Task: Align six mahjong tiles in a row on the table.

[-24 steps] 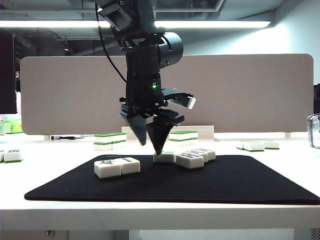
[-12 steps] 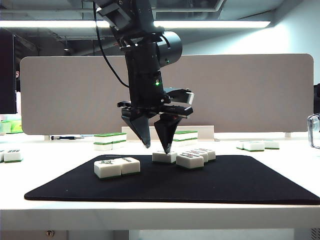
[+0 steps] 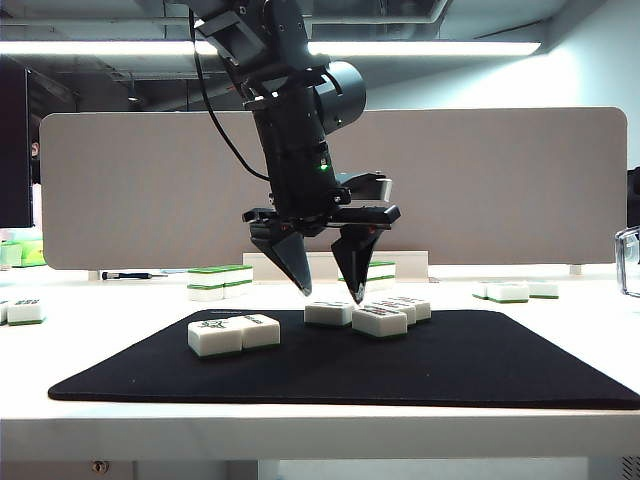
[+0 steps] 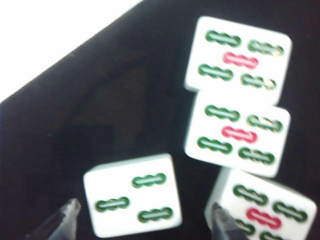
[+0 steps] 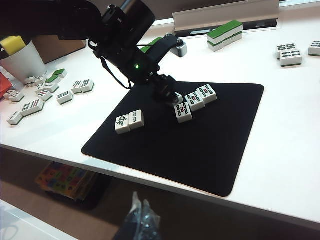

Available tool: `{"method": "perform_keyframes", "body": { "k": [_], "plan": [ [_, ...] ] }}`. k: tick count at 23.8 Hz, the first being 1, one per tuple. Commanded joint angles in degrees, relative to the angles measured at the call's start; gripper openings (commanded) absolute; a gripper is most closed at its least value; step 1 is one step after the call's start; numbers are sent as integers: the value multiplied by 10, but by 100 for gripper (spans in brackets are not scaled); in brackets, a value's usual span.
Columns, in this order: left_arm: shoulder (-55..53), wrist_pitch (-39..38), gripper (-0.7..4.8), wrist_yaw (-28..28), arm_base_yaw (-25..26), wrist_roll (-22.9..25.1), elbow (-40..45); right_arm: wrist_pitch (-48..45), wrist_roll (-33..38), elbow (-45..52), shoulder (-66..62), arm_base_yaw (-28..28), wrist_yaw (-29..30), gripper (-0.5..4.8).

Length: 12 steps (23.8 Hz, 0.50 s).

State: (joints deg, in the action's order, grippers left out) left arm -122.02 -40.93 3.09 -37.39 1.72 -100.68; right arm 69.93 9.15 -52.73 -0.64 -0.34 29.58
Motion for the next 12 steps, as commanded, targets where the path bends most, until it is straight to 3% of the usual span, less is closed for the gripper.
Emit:
{"method": "perform_keyframes", "body": {
  "k": [1,12],
  "plan": [
    [2,17,350,8,0,-10,-2,-7,-2,-2,7,0,-1,-1],
    [-2,31,349,8,7,-29,-1,-7,-2,-2,7,0,-1,-1]
  ]
}}
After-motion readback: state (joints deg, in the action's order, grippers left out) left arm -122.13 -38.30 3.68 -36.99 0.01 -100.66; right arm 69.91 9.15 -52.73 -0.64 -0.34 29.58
